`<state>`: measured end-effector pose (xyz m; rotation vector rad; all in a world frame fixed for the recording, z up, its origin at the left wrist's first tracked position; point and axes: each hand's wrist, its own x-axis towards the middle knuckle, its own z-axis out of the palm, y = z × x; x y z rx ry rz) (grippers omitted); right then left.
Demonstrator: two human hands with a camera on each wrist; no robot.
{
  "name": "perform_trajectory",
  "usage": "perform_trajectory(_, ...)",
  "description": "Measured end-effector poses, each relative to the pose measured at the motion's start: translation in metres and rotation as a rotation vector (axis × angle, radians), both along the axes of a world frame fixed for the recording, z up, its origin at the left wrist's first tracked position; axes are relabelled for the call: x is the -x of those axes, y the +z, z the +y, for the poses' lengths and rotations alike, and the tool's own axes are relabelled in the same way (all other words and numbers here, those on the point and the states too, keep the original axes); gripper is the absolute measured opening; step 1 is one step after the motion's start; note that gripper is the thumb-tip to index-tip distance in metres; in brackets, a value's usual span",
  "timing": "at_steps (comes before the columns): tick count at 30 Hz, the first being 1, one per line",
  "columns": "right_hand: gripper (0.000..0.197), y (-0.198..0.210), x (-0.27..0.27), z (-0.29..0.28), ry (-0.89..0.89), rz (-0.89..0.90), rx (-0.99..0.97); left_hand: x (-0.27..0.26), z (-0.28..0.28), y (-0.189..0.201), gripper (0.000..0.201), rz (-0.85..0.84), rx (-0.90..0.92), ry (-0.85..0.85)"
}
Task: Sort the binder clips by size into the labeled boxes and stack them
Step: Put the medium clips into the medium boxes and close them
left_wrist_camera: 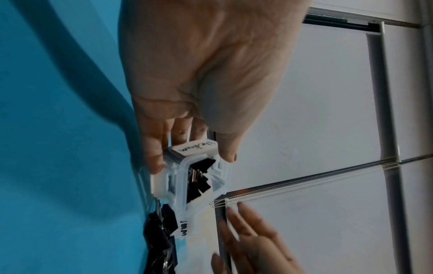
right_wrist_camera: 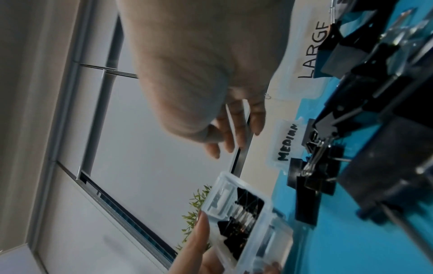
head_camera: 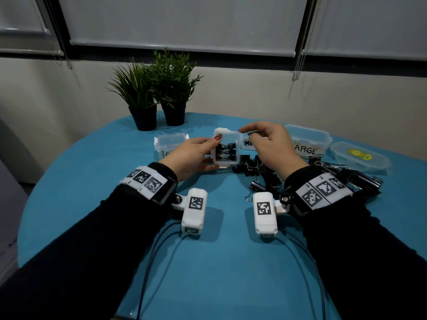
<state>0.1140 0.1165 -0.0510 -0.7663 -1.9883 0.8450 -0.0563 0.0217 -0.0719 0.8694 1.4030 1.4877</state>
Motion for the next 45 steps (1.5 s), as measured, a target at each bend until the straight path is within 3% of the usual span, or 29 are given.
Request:
perform_trajectory(2, 0.031, 0.000, -0.002, 0.006, -0.081, -0.015, 0.054, 0.003, 0.001, -0.001, 0.030, -0.014, 0.000, 0.050)
perform_trajectory(7, 0.013, -0.002, -0.008, 0.009, -0.122, -0.597, 0.094, 0.003, 0.005, 0.002, 0.026, -0.119, -0.004, 0.125)
perform_trajectory(11, 0.007, 0.003, -0.011, 0.002, -0.111, -0.699, 0.069, 0.001, 0.005, 0.004, 0.028, -0.158, -0.005, 0.126)
perform_trajectory(15, 0.016, 0.004, -0.014, 0.000, -0.064, -0.806, 0.046, 0.001, 0.004, 0.004, 0.029, -0.154, 0.012, 0.116)
perform_trajectory(20, 0.017, 0.002, -0.014, 0.002, -0.043, -0.757, 0.043, 0.001, 0.004, 0.004, 0.028, -0.152, 0.018, 0.100)
perform_trajectory(27, 0.026, 0.005, -0.015, 0.009, -0.059, -0.552, 0.056, 0.000, 0.002, 0.005, 0.025, -0.195, 0.028, 0.087)
perform_trajectory(32, 0.010, 0.012, -0.010, 0.001, -0.015, -0.052, 0.149, 0.000, 0.001, 0.004, 0.023, -0.204, 0.020, 0.052)
perform_trajectory(35, 0.014, 0.014, -0.010, -0.002, 0.050, 0.173, 0.128, -0.001, 0.000, 0.004, 0.027, -0.191, 0.024, 0.020)
perform_trajectory(40, 0.022, 0.008, -0.006, -0.007, 0.176, 0.175, 0.029, -0.003, -0.001, 0.003, 0.045, -0.143, 0.029, -0.059)
perform_trajectory(45, 0.021, -0.001, -0.003, 0.004, 0.023, 0.004, -0.221, -0.006, -0.004, 0.004, 0.050, -0.116, 0.041, -0.112)
